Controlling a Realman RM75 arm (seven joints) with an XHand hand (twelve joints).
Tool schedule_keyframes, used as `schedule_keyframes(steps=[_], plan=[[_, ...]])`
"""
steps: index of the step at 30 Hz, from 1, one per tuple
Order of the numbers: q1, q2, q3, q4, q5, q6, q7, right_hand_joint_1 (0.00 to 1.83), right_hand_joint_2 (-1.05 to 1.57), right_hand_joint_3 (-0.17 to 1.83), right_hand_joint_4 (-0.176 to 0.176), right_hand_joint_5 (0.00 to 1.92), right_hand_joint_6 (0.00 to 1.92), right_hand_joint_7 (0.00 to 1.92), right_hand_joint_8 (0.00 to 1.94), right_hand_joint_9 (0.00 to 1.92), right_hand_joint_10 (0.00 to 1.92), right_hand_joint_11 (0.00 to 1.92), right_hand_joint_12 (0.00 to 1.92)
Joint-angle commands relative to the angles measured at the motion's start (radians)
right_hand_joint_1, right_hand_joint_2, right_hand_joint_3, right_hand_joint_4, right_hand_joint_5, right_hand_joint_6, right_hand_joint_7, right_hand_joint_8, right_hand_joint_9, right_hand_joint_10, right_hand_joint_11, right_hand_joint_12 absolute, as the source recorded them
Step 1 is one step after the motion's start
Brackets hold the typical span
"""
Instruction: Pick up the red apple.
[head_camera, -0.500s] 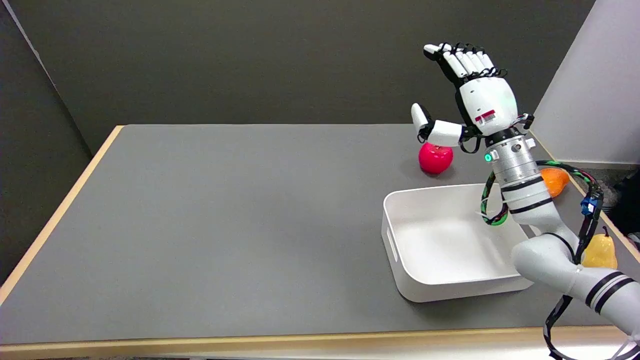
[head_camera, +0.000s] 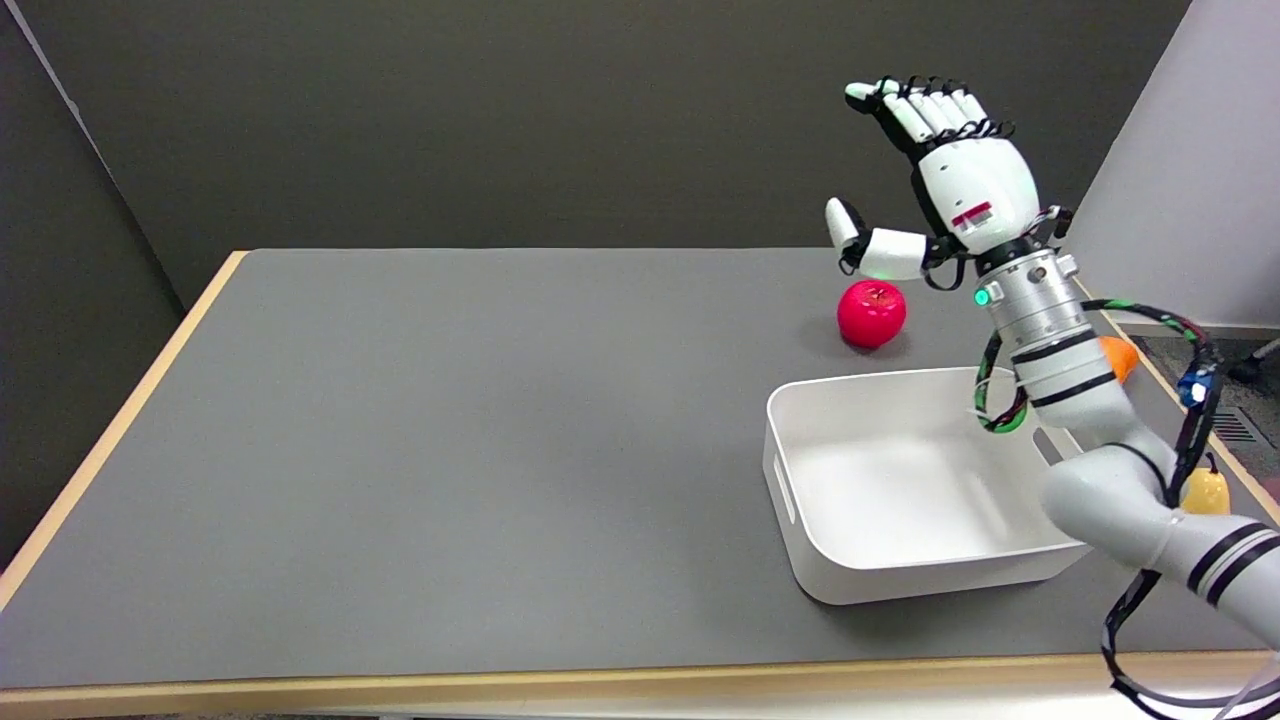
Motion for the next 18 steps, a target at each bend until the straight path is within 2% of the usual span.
schedule_keyframes(steps=[1, 7, 12, 18], plan=[[-0.132, 0.117, 0.368, 0.113, 0.007, -0.414, -0.009, 0.35, 0.64, 1.01, 0.118, 0.19, 0.47, 0.26, 0.33, 0.18, 0.61, 0.1, 1.1], [-0.143, 0.139, 0.481, 0.11, 0.005, -0.698, -0.009, 0.34, 0.64, 1.01, 0.118, 0.19, 0.47, 0.26, 0.34, 0.19, 0.62, 0.11, 1.1], [-0.146, 0.21, 0.439, 0.1, 0.019, -0.84, -0.004, 0.32, 0.63, 1.01, 0.115, 0.18, 0.46, 0.26, 0.34, 0.19, 0.62, 0.1, 1.09], [-0.145, 0.251, 0.345, 0.082, 0.123, -0.893, 0.001, 0.29, 0.63, 0.97, 0.106, 0.14, 0.4, 0.2, 0.28, 0.14, 0.58, 0.05, 1.1]])
